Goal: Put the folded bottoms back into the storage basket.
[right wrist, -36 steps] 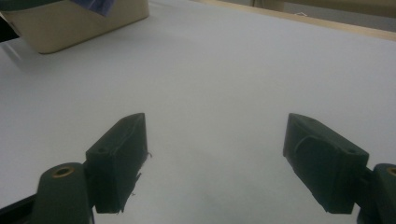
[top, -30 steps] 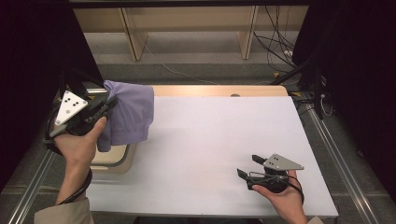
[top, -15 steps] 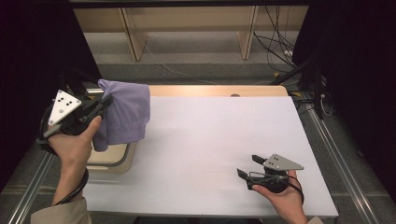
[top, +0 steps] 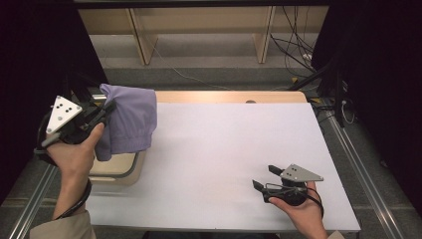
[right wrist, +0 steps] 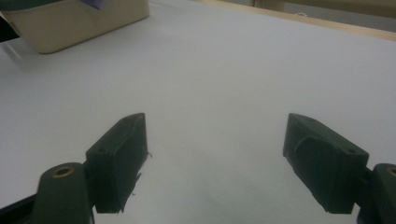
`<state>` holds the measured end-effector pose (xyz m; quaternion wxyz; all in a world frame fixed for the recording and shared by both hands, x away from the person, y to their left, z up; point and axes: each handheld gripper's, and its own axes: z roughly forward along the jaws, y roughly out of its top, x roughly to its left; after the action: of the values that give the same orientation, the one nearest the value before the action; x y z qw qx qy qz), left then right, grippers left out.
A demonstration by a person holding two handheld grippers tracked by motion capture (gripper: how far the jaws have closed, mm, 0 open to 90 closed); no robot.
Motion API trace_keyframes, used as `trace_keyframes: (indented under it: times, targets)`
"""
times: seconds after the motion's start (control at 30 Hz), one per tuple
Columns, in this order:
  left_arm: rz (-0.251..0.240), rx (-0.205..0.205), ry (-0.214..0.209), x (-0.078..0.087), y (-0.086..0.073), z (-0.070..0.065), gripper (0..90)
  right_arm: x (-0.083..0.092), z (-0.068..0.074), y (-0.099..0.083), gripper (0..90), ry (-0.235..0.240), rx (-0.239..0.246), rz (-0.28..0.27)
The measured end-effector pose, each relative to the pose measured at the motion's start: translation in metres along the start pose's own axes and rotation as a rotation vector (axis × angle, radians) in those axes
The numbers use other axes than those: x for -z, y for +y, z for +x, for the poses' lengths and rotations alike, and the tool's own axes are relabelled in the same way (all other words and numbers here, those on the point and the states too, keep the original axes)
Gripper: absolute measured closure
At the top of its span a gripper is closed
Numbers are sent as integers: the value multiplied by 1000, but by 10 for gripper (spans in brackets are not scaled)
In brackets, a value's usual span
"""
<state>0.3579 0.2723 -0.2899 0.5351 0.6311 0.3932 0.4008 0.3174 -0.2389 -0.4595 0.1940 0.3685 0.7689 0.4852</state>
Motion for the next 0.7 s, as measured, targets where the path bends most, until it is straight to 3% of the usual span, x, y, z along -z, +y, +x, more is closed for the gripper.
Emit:
trace_keyframes:
  times: [0.7]
  targets:
    - [-13,11,20,7,3,8,856,0,1,0,227,2,2,6]
